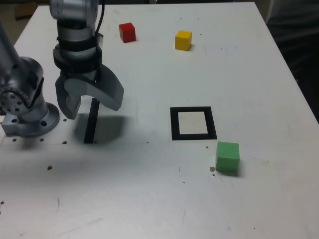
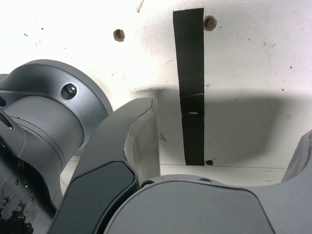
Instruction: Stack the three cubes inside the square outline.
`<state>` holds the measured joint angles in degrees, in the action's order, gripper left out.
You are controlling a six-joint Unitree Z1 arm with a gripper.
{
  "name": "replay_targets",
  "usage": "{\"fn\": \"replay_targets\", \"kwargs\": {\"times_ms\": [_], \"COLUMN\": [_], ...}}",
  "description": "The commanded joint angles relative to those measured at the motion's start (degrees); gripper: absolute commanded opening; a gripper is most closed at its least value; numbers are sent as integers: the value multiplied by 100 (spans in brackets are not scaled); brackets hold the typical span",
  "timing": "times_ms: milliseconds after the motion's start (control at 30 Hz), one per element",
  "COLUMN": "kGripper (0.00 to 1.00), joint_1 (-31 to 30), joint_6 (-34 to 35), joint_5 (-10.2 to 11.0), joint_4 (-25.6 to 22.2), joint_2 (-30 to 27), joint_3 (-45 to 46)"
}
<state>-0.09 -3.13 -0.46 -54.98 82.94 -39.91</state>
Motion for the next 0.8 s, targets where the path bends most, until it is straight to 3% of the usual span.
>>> {"fn": "replay_targets", "kwargs": {"times_ms": [0,767], "kGripper": [100,100], "joint_1": [9,9], "joint_6": [-12,-12], "joint_5": [-10,29], "joint_4": [-13,-102], "joint_2": [-50,-34], "joint_3": [4,-31]}}
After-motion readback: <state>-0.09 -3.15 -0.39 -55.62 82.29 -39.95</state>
